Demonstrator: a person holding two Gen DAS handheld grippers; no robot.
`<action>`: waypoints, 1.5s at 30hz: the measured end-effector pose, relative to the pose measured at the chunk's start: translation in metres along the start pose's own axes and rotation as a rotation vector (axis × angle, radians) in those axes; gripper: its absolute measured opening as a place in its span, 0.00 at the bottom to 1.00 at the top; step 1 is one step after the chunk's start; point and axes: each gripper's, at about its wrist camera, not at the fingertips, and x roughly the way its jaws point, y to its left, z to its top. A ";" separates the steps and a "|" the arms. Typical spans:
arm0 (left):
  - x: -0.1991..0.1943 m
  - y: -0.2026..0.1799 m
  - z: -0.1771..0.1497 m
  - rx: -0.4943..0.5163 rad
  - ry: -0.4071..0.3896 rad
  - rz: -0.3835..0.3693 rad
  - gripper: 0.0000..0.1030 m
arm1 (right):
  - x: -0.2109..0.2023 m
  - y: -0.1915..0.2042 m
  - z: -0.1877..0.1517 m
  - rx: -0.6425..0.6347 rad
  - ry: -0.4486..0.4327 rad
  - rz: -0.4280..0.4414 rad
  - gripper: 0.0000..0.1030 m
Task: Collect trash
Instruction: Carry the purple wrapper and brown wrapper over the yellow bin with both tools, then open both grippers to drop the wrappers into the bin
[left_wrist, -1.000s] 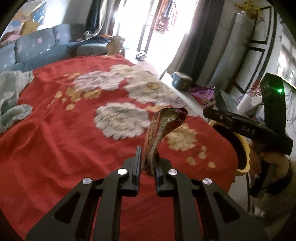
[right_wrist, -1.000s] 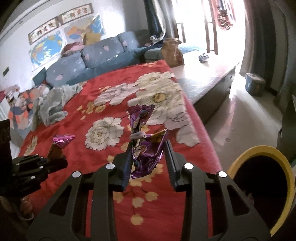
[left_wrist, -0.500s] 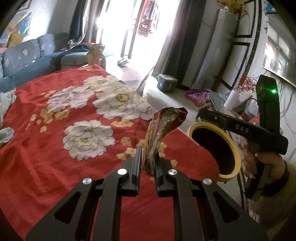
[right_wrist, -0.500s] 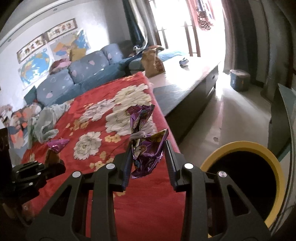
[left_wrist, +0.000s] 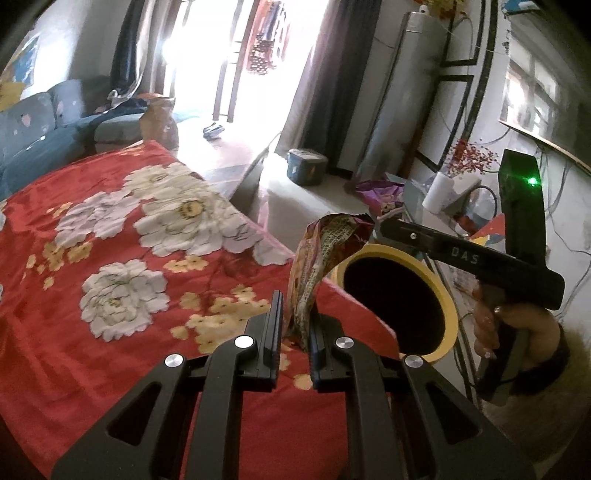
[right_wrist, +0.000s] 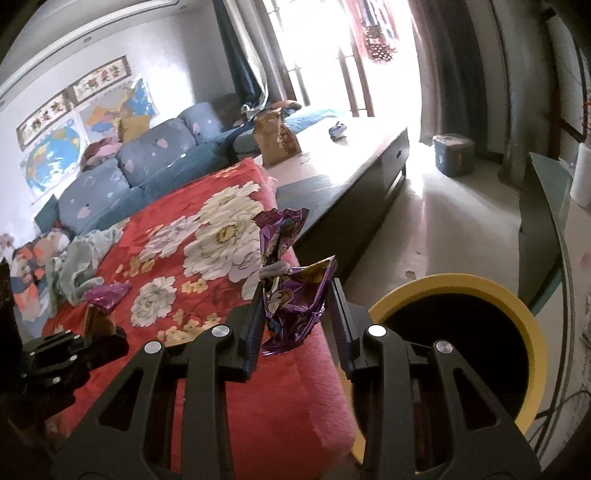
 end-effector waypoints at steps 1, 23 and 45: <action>0.002 -0.003 0.001 0.005 0.002 -0.006 0.11 | -0.002 -0.003 0.000 0.003 -0.003 -0.004 0.26; 0.029 -0.062 0.009 0.119 0.017 -0.087 0.11 | -0.025 -0.064 -0.006 0.128 -0.058 -0.123 0.26; 0.072 -0.117 -0.001 0.224 0.089 -0.156 0.11 | -0.031 -0.134 -0.030 0.251 -0.038 -0.239 0.28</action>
